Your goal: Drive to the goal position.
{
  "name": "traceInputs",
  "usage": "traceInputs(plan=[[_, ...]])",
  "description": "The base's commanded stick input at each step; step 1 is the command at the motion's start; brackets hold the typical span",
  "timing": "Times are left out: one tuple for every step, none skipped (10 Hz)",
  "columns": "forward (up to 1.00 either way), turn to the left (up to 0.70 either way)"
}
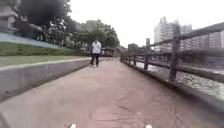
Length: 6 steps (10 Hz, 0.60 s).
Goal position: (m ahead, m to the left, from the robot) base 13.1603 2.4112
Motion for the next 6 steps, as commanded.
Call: traceInputs(plan=[[1.0,0.0],[1.0,0.0],[1.0,0.0],[1.0,0.0],[1.0,0.0],[1.0,0.0]])
